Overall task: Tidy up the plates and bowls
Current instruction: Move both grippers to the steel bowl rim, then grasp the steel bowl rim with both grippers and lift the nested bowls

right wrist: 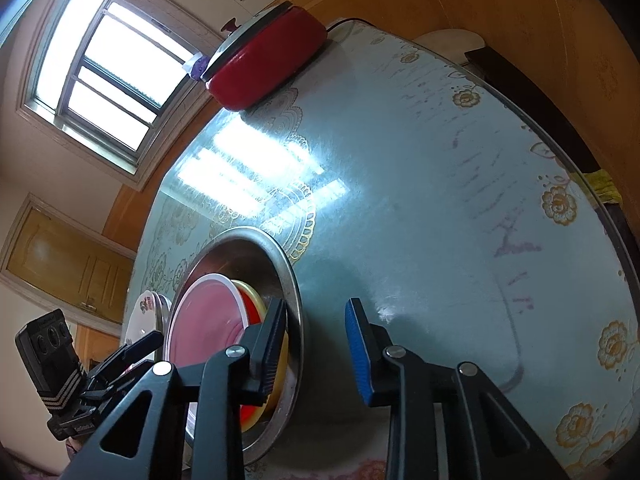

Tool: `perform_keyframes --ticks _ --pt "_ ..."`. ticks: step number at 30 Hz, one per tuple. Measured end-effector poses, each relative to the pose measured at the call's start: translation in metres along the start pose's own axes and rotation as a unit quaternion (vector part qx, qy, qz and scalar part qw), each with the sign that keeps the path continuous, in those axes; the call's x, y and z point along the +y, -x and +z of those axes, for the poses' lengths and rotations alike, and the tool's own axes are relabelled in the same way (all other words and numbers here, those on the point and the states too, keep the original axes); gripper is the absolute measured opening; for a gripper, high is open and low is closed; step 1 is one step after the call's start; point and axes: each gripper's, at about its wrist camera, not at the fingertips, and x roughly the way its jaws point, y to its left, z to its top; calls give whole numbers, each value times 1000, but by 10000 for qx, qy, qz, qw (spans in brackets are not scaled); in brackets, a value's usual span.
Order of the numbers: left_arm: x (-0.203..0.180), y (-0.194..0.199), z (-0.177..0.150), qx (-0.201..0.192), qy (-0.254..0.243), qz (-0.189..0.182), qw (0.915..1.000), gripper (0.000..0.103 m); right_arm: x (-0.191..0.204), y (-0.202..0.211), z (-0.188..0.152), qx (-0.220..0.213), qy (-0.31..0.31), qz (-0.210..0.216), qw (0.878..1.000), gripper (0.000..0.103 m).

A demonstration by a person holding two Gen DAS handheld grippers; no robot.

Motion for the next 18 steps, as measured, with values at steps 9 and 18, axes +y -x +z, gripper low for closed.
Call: perform_keyframes --ticks 9,18 --pt "2 -12 2 208 -48 -50 9998 45 -1 -11 -1 149 -22 -52 9999 32" --pt "13 5 5 21 177 -103 9998 46 3 -12 -2 194 160 -218 9994 31"
